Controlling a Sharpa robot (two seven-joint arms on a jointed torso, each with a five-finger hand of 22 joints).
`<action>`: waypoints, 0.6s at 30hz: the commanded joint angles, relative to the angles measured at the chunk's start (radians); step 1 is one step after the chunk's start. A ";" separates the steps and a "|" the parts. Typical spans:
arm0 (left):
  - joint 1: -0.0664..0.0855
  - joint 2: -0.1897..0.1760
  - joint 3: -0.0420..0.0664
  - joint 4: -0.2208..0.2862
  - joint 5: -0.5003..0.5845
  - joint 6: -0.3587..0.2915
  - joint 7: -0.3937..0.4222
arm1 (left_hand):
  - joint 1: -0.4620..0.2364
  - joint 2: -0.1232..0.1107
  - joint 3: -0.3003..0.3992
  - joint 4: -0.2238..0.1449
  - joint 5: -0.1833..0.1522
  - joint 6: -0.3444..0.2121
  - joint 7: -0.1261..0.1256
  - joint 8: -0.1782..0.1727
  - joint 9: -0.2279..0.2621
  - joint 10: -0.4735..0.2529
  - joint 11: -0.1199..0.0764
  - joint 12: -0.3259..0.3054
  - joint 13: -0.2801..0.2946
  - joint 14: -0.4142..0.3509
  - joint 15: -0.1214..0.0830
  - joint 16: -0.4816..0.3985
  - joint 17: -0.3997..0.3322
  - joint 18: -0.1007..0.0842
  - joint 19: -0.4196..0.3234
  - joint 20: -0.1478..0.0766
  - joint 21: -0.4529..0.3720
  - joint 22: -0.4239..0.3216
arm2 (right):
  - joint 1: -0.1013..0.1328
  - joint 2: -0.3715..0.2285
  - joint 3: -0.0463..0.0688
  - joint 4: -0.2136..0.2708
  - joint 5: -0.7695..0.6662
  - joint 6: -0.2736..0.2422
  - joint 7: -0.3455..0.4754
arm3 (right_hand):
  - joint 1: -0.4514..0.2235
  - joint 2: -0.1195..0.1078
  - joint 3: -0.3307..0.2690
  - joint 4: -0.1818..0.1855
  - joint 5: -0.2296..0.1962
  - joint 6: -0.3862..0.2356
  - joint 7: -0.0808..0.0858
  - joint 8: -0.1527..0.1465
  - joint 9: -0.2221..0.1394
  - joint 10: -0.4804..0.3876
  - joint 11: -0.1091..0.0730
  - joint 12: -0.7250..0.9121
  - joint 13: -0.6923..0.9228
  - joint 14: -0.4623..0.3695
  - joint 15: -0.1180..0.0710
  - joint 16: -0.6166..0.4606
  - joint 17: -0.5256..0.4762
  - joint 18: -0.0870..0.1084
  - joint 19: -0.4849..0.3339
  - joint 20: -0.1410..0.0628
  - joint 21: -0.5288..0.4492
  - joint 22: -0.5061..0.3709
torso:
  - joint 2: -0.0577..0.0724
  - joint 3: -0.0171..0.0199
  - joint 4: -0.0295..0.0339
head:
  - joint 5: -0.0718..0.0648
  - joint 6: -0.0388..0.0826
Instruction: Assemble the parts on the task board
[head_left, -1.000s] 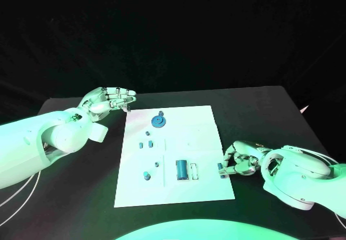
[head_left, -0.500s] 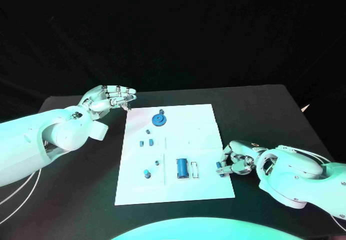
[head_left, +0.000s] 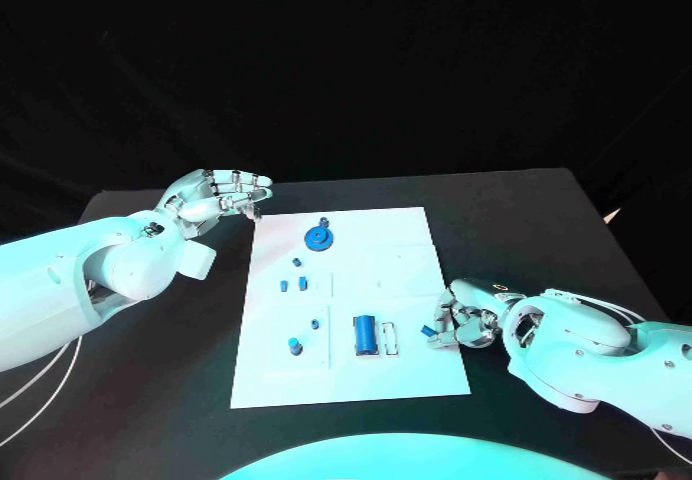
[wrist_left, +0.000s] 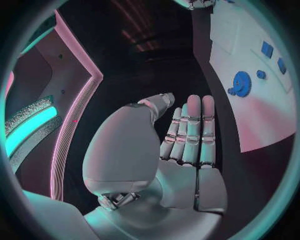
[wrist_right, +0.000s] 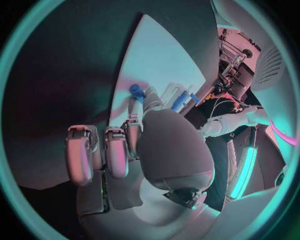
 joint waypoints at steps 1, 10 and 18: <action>0.000 0.000 0.001 0.003 0.004 0.011 0.008 | -0.012 0.000 -0.003 0.006 -0.002 -0.011 0.041 0.007 -0.002 -0.007 0.000 0.007 -0.002 -0.004 0.004 0.007 -0.002 0.014 -0.001 0.005 -0.004 -0.002 | -0.011 0.005 -0.009 -0.018 -0.012 0.058 -0.031 | 0.071 0.053 0.007 0.002 0.008 0.002 -0.004 -0.023 -0.107 0.020 -0.004 0.002 -0.026 0.084 -0.002 0.001 0.196 0.001 0.074 -0.007 0.004 0.244 | 0.000 0.0001 -0.0002 | 0.001 0.000; 0.000 0.000 0.001 0.004 0.004 0.011 0.007 | -0.012 0.000 -0.003 0.006 -0.002 -0.011 0.041 0.007 -0.002 -0.007 0.000 0.007 -0.002 -0.004 0.004 0.007 -0.002 0.014 -0.001 0.005 -0.004 -0.002 | -0.012 0.022 -0.009 -0.022 -0.012 0.048 -0.037 | 0.064 0.011 0.079 0.014 0.131 0.007 -0.002 -0.046 -0.113 0.018 -0.002 -0.002 -0.026 0.084 0.000 0.000 0.195 0.001 0.074 -0.005 0.002 0.243 | 0.000 0.0008 0.0000 | 0.001 0.002; 0.000 0.001 0.001 0.004 0.004 0.010 0.006 | -0.011 0.000 -0.003 0.006 -0.002 -0.011 0.041 0.008 -0.002 -0.007 0.000 0.008 -0.002 -0.004 0.004 0.007 -0.002 0.014 0.000 0.005 -0.004 -0.002 | -0.012 0.026 -0.009 -0.014 -0.007 0.013 -0.040 | 0.021 -0.103 0.360 -0.002 0.329 0.010 -0.001 -0.042 -0.080 0.021 -0.002 -0.003 -0.023 0.084 -0.001 0.001 0.197 0.000 0.076 -0.006 0.007 0.245 | 0.000 0.0007 -0.0013 | 0.001 0.003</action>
